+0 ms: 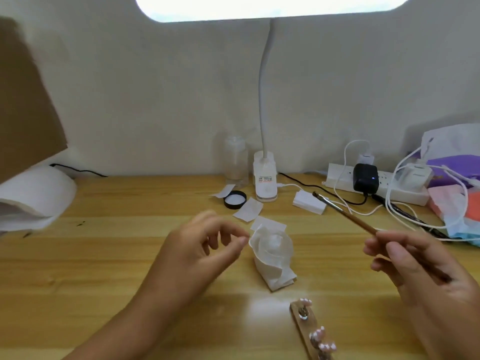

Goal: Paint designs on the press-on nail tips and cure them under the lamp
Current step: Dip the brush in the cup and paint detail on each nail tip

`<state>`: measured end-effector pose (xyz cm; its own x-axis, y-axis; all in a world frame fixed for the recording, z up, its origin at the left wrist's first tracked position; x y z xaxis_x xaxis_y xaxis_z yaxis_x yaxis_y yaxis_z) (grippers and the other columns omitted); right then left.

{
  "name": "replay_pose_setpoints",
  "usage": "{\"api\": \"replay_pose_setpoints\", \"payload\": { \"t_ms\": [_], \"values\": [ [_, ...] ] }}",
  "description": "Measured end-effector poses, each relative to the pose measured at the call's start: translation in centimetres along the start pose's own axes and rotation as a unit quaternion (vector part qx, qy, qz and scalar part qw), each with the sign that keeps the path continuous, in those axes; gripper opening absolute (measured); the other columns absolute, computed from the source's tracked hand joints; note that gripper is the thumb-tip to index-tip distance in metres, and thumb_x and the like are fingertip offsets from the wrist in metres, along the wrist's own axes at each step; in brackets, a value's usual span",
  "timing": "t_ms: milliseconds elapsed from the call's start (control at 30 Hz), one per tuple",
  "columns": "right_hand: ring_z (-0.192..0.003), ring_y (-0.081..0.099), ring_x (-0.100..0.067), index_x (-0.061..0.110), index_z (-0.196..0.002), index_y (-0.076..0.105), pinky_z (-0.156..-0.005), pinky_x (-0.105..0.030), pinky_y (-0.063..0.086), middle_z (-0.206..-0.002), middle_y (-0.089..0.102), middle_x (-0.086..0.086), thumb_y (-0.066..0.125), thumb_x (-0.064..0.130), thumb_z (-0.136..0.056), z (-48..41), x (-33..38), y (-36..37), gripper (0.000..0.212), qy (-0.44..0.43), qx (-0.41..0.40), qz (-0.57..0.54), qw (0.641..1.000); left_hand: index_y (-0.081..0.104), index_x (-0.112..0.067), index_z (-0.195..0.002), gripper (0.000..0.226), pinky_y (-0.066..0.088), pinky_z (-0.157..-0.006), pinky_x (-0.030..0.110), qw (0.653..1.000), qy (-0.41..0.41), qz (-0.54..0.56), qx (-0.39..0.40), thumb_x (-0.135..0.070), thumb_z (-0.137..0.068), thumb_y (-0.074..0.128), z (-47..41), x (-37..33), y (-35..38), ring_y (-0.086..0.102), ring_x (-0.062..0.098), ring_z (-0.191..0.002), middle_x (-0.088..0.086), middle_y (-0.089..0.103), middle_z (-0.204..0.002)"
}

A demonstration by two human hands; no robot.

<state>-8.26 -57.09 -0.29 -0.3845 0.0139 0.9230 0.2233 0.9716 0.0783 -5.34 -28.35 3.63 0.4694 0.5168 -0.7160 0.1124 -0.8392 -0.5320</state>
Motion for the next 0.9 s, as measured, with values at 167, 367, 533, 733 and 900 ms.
{"api": "replay_pose_setpoints", "payload": {
  "t_ms": [167, 367, 533, 733, 900],
  "values": [
    [-0.085, 0.074, -0.021, 0.027, -0.099, 0.077, -0.065, -0.021, 0.058, -0.096, 0.076, -0.013, 0.076, 0.037, -0.071, -0.6, -0.2, -0.3, 0.03, 0.02, -0.012, -0.037, 0.999, 0.072, -0.033, -0.086, 0.013, 0.042, -0.064, 0.011, 0.997, -0.055, -0.052, 0.011, -0.02, -0.088, 0.069, -4.7, 3.1, -1.2, 0.057, 0.004, -0.08, -0.013, 0.064, -0.086],
    [-0.088, 0.073, -0.02, 0.033, -0.097, 0.079, -0.058, -0.021, 0.056, -0.097, 0.076, -0.012, 0.038, 0.002, -0.091, -0.6, -0.5, 0.3, 0.052, 0.038, 0.055, 0.008, 0.998, 0.066, -0.032, -0.109, 0.017, 0.041, -0.078, 0.021, 0.974, -0.01, -0.221, 0.041, -0.029, -0.092, 0.061, -8.7, 6.1, 0.4, 0.049, 0.002, -0.097, -0.02, 0.052, -0.101],
    [-0.073, 0.072, -0.032, 0.025, -0.101, 0.077, -0.046, -0.027, 0.053, -0.087, 0.074, -0.02, 0.041, -0.005, -0.082, -0.9, -1.2, 0.7, 0.05, 0.076, 0.074, -0.011, 0.994, 0.056, -0.033, -0.129, 0.046, 0.038, -0.09, 0.023, 0.952, -0.075, -0.289, 0.074, -0.027, -0.083, 0.061, -10.0, 10.8, 0.2, 0.038, 0.009, -0.126, -0.017, 0.049, -0.133],
    [-0.051, 0.064, -0.034, 0.007, -0.105, 0.06, -0.036, -0.026, 0.046, -0.068, 0.067, -0.028, 0.03, -0.025, -0.088, -1.2, -1.7, 1.2, 0.047, 0.091, 0.049, -0.008, 0.995, 0.075, -0.028, -0.094, 0.013, 0.05, -0.084, 0.031, 0.974, -0.107, -0.2, -0.01, -0.03, -0.092, 0.062, -10.3, 13.0, -0.7, 0.058, 0.008, -0.104, -0.016, 0.065, -0.104],
    [-0.045, 0.059, -0.034, 0.009, -0.08, 0.076, -0.036, -0.025, 0.043, -0.064, 0.061, -0.034, 0.026, -0.026, -0.088, -1.3, -0.6, 2.1, 0.062, 0.11, 0.044, -0.032, 0.992, 0.069, -0.029, -0.111, 0.025, 0.043, -0.078, 0.016, 0.979, -0.085, -0.182, 0.024, -0.031, -0.085, 0.068, -11.0, 12.4, -1.3, 0.056, 0.003, -0.099, -0.015, 0.06, -0.107]
  ]
}}
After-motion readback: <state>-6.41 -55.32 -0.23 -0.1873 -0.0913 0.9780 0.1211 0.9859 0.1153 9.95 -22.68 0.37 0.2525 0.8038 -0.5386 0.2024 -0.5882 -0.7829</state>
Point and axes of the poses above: each hand's wrist, its own z-axis away from the middle knuckle, its own y-axis out of the palm, x = y × z, the point moved 5 cm from there along -z, towards the middle knuckle
